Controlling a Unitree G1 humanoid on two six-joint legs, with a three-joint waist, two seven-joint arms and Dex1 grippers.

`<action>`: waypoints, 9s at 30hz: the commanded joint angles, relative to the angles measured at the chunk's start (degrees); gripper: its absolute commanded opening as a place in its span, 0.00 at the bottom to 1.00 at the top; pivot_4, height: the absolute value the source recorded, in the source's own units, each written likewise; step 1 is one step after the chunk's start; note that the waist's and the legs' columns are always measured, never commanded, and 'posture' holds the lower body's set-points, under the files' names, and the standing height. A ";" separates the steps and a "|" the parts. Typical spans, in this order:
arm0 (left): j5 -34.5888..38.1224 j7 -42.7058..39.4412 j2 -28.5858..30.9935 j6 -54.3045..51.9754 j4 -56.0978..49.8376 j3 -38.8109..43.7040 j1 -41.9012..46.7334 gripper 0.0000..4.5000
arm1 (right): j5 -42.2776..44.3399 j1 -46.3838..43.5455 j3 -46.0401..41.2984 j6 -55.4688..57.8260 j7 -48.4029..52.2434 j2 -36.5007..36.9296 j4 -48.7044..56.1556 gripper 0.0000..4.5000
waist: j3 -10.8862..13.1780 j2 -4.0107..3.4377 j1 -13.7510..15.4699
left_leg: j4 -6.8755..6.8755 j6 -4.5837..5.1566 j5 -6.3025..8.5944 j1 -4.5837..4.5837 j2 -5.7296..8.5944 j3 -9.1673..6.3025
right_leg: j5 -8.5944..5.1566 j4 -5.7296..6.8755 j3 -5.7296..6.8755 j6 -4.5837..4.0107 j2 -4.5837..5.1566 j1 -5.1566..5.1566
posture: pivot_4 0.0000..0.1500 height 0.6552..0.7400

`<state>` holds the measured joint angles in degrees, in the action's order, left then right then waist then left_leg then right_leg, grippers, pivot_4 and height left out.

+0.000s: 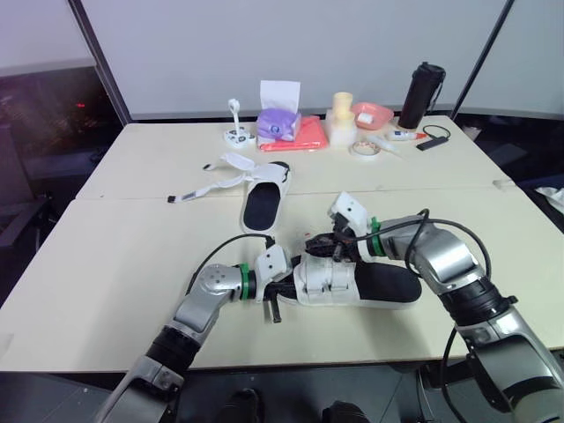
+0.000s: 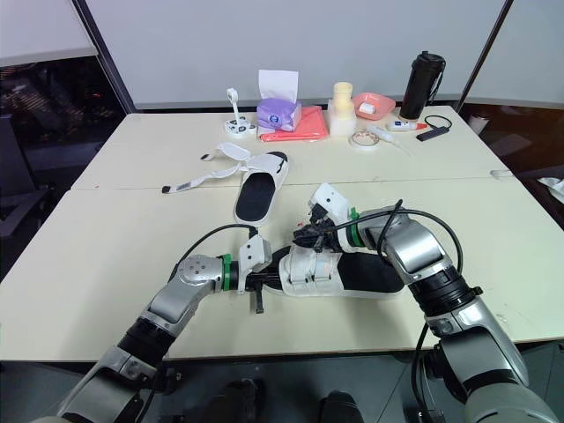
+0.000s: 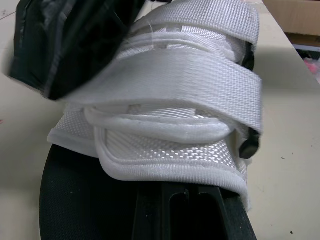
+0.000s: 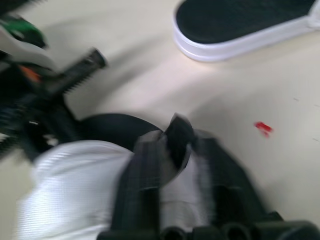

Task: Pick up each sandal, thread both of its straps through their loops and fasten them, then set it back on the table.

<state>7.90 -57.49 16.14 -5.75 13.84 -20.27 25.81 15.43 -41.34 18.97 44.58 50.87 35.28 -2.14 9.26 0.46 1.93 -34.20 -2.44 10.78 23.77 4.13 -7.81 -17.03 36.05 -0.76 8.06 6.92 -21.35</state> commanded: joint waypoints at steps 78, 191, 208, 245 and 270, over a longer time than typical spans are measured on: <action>19.14 4.72 13.69 -24.72 -24.68 15.88 -9.00 0.00 | -57.09 1.38 -7.69 -65.49 -37.06 1.67 -19.57 0.01 | 0.80 -0.08 -2.89 | 0.06 -0.52 -0.46 0.57 -0.02 0.18 | 0.10 1.08 -0.49 0.00 -0.14 -0.96 | 1.00 1.00; -36.66 52.76 2.08 30.58 59.14 0.40 40.44 0.00 | 20.35 19.21 -23.06 25.39 -25.55 -3.47 46.68 1.00 | 0.78 0.43 -2.59 | -0.16 -0.47 -0.46 0.65 0.04 0.19 | 0.04 1.48 -0.25 0.12 -0.13 -0.99 | 1.00 1.00; -34.38 40.20 11.21 37.95 45.60 1.60 32.57 0.00 | 20.02 18.53 -20.70 22.50 -24.64 -2.50 43.93 1.00 | 0.85 0.53 -2.69 | -0.21 -0.45 -0.46 0.68 0.04 0.18 | 0.05 1.51 -0.26 0.11 -0.14 -1.01 | 1.00 1.00; -21.25 47.90 -5.14 11.71 60.56 16.79 38.19 0.99 | 19.73 19.89 -20.70 21.61 -26.53 -1.68 44.53 1.00 | 0.85 0.57 -2.44 | -0.83 -0.38 -0.40 0.68 0.08 0.14 | 0.02 1.97 -0.23 0.17 -0.13 -0.88 | 1.00 1.00; -23.57 42.04 -3.80 19.15 57.40 13.45 38.93 0.01 | 17.72 18.39 -20.16 19.82 -30.34 -3.88 42.61 1.00 | 0.85 0.60 -1.78 | -0.82 -0.37 -0.38 0.71 0.10 0.14 | 0.01 1.93 -0.23 0.18 -0.12 -0.91 | 1.00 1.00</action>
<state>-17.65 -11.95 11.67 11.47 73.48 -7.85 65.17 34.58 -21.14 -0.73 66.95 21.81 32.46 41.09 10.11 1.06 0.15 -35.02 -2.81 10.40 24.49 4.23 -7.66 -17.02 37.98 -0.99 8.25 6.80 -22.27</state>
